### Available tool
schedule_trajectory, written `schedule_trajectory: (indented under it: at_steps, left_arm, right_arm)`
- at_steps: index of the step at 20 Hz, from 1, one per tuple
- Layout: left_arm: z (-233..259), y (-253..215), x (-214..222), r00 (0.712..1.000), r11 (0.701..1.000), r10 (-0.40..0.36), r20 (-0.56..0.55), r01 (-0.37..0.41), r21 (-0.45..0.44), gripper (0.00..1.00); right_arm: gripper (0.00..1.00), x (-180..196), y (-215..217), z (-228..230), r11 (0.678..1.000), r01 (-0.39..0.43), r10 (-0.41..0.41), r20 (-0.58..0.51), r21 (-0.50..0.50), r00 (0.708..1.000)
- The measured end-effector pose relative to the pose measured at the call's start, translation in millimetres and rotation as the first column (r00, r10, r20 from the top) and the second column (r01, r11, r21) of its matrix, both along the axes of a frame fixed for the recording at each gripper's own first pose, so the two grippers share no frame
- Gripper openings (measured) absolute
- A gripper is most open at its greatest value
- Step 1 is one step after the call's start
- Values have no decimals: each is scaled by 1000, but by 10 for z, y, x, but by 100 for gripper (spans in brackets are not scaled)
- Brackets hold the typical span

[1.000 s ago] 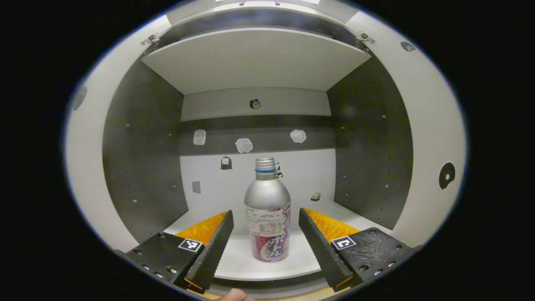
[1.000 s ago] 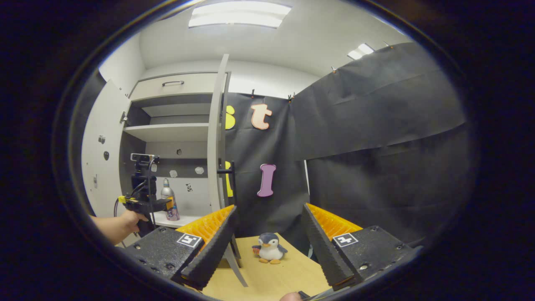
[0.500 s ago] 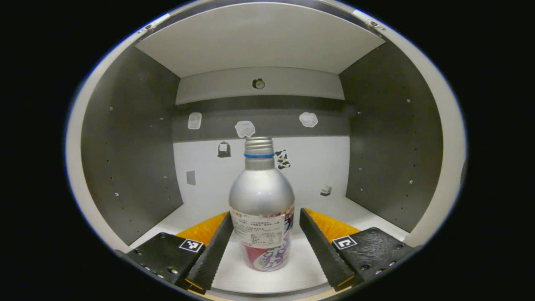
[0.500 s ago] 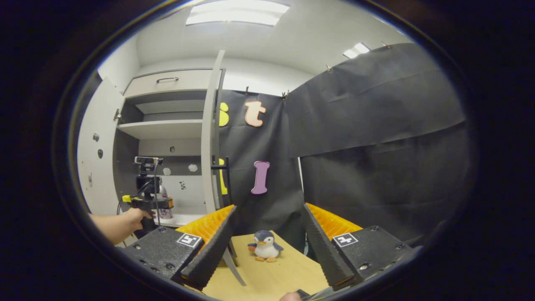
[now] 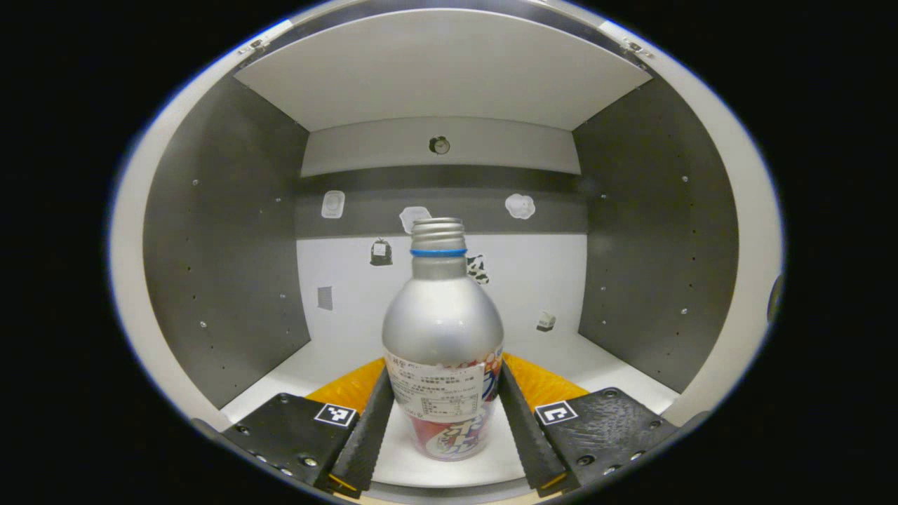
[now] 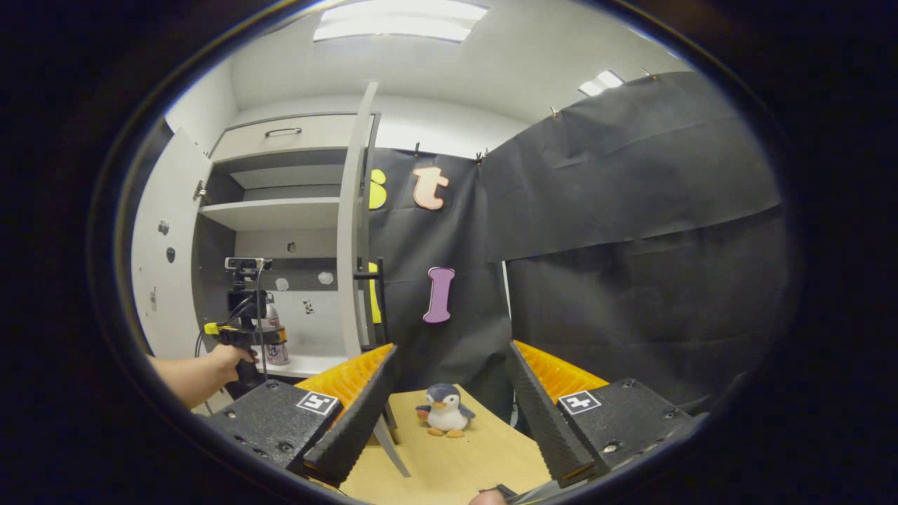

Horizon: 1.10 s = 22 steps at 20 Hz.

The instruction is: Grasp the bottle in the cabinet with the left hand and place it on the coaster, then close the right door with the right hand and the left door with the left hand.

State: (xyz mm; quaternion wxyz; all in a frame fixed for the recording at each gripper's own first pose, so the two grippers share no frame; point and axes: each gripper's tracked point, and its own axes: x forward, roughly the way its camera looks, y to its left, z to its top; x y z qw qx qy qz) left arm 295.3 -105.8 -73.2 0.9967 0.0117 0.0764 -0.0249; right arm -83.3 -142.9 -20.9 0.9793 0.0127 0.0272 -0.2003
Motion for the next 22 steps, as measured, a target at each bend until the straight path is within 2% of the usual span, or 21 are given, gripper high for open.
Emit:
schedule_trajectory:
  at_steps: [1, 3, 13, 15, 17, 18, 19, 20, 22]
  left_arm:
    - [34, 2, -69, 1000, 1000, -3, 7, 3, 2, 82]
    - [84, 1, -214, 1000, 1000, -13, 19, 13, 7, 77]
    - [269, 60, -994, 995, 999, -51, 89, 49, 20, 78]
    - [210, 70, -1161, 994, 998, -57, 89, 57, 1, 77]
    - [155, 105, -1311, 994, 999, -54, 92, 54, 3, 82]
    - [133, 121, -1387, 994, 999, -52, 94, 52, 3, 77]
    - [105, 119, -1456, 994, 999, -51, 98, 51, 1, 77]
    - [61, 126, -1532, 994, 999, -51, 99, 51, 11, 82]
    - [-30, 151, -1642, 994, 998, -50, 97, 47, 30, 82]
  right_arm:
    - [99, 22, 17, -3, 1000, -12, 12, 2, 2, 1000]
    - [99, 50, 57, -13, 999, -35, 35, 4, 7, 999]
    - [99, 327, 240, -159, 986, -161, 162, -10, 52, 987]
    - [99, 359, 266, -161, 984, -173, 174, -15, 53, 985]
    - [99, 389, 277, -147, 982, -180, 181, -18, 53, 983]
    - [99, 412, 286, -144, 982, -184, 185, -20, 53, 982]
    - [99, 417, 280, -156, 982, -184, 186, -22, 51, 982]
    - [99, 427, 284, -159, 981, -188, 189, -23, 52, 982]
    - [99, 431, 282, -166, 980, -192, 194, -26, 57, 981]
